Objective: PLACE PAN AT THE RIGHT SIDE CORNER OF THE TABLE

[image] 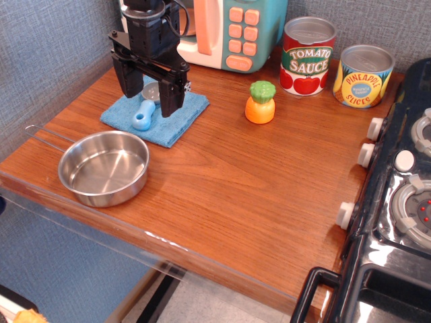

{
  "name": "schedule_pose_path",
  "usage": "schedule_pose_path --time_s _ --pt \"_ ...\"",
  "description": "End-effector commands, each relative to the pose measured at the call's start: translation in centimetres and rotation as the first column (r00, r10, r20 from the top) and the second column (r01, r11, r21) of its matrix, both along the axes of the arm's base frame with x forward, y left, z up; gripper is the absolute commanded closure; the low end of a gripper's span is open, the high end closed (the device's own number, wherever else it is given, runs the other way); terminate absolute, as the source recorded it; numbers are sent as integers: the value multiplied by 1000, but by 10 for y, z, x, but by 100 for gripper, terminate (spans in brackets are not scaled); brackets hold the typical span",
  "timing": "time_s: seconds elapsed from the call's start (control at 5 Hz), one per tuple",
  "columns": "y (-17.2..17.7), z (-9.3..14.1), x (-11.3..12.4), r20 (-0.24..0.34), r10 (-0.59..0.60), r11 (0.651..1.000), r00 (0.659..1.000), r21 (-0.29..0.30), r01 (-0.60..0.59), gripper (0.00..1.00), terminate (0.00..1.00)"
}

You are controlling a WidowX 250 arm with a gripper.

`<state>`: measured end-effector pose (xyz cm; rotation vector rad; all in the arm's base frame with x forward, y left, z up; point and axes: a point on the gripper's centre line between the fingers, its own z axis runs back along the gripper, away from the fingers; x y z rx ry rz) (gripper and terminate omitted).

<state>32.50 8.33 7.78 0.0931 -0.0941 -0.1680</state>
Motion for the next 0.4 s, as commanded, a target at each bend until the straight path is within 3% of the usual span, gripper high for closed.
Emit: schedule_pose_path --time_s 0.0,0.2 --pt "0 0 0 0 0 1000 1000 0 0 0 0" --pt "-6 1 -17 2 3 999 1000 -54 -3 0 0"
